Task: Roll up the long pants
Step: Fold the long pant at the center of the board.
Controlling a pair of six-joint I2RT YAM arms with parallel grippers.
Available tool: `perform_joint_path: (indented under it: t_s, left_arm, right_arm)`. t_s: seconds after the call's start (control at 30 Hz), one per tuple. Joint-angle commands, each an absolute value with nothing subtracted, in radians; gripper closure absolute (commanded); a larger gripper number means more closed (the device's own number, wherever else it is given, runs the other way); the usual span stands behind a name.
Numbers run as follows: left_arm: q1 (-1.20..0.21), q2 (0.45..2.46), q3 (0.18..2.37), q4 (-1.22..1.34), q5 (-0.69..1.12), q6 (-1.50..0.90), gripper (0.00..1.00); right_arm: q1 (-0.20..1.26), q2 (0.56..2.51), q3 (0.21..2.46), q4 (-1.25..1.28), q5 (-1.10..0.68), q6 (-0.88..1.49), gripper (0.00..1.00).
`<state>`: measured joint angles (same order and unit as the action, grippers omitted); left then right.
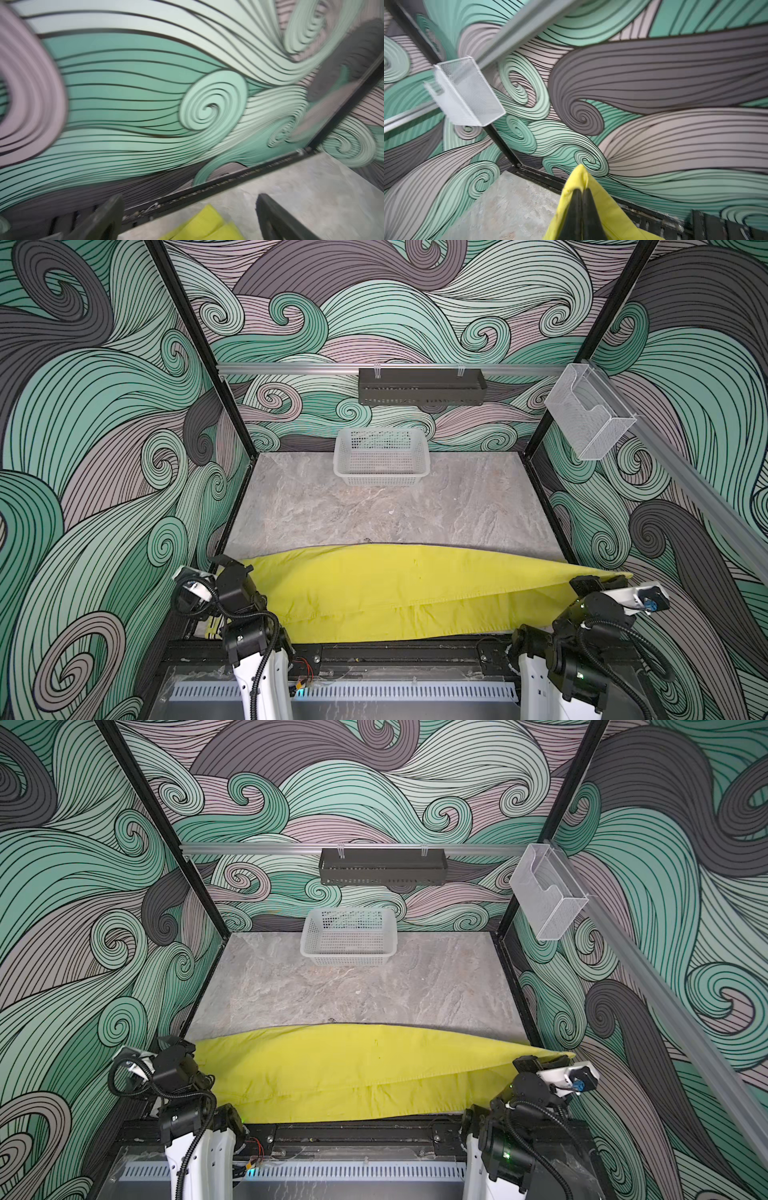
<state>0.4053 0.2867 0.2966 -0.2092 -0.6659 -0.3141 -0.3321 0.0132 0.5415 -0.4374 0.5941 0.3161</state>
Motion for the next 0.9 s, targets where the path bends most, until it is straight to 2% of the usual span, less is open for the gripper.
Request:
perform_joint_path:
  t_s: [0.0, 0.1, 0.2, 0.27, 0.33, 0.47, 0.53, 0.6, 0.7, 0.8, 0.87]
  left_arm:
    - [0.396, 0.407, 0.298, -0.068, -0.587, -0.305, 0.01]
    - [0.394, 0.517, 0.284, 0.015, -0.557, -0.267, 0.01]
    - [0.386, 0.618, 0.351, 0.093, -0.343, -0.106, 0.01]
    - [0.37, 0.687, 0.435, 0.154, -0.223, -0.02, 0.01]
    - [0.334, 0.831, 0.583, 0.188, -0.207, 0.059, 0.01]
    - [0.255, 1.216, 1.083, -0.097, -0.159, 0.07, 0.01]
    - [0.231, 1.307, 1.28, -0.31, 0.046, 0.057, 0.01]
    - [0.221, 1.364, 1.361, -0.406, 0.153, -0.007, 0.01]
    - [0.225, 1.41, 1.527, -0.805, 0.333, -0.04, 0.01]
    - [0.209, 1.303, 1.384, -0.893, 0.511, -0.033, 0.01]
    - [0.162, 1.158, 1.188, -0.826, 0.5, -0.058, 0.01]
  right_arm:
    - [-0.317, 0.013, 0.571, -0.304, 0.476, 0.189, 1.0]
    - [-0.302, 0.041, 0.565, -0.304, 0.454, 0.215, 1.0]
    - [-0.264, 0.037, 0.535, -0.348, 0.325, 0.264, 1.0]
    - [-0.249, 0.05, 0.51, -0.354, 0.221, 0.307, 1.0]
    - [-0.243, 0.101, 0.492, -0.327, 0.113, 0.333, 1.0]
    - [-0.239, 0.33, 0.546, -0.288, 0.045, 0.357, 1.0]
    - [-0.238, 0.404, 0.595, -0.298, -0.004, 0.319, 1.0]
    - [-0.238, 0.452, 0.642, -0.32, -0.047, 0.284, 1.0]
    - [-0.237, 0.51, 0.741, -0.442, -0.157, 0.227, 1.0]
    - [-0.221, 0.517, 0.792, -0.561, -0.259, 0.218, 1.0]
    - [-0.209, 0.498, 0.805, -0.661, -0.308, 0.236, 1.0]
